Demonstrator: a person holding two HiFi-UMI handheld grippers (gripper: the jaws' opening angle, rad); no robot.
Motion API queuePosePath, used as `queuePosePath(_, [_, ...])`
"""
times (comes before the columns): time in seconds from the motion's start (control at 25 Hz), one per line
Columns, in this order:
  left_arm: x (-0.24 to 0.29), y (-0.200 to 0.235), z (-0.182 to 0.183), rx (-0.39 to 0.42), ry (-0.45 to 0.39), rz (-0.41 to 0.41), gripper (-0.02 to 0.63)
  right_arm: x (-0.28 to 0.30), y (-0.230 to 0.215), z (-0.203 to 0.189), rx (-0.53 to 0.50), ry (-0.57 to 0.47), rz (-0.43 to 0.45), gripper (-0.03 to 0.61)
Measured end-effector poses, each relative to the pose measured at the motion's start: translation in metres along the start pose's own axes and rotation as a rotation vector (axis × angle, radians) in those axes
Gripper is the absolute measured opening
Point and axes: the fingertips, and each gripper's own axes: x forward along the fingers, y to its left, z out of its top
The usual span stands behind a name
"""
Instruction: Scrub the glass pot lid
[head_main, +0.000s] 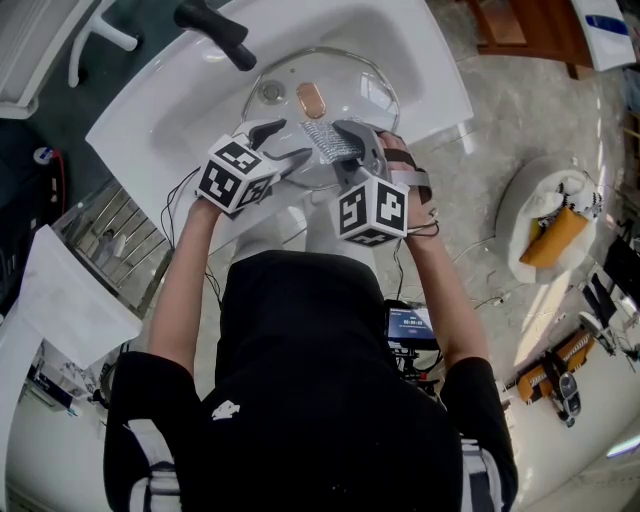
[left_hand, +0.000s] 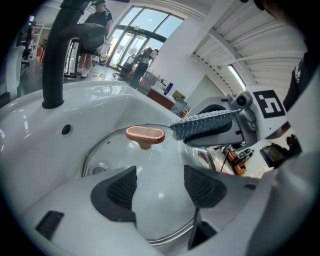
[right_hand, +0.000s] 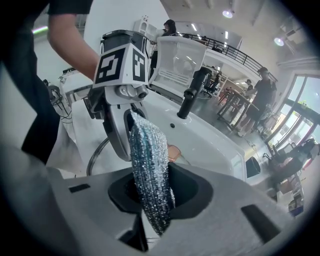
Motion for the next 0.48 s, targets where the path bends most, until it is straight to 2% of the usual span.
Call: queuePosePath(0.48, [0.0,0.001,0.0,-0.004,-0.007,-0.001,0.275,-0.003,0.016,0.016,-0.015,-0.035,0.051,0.075])
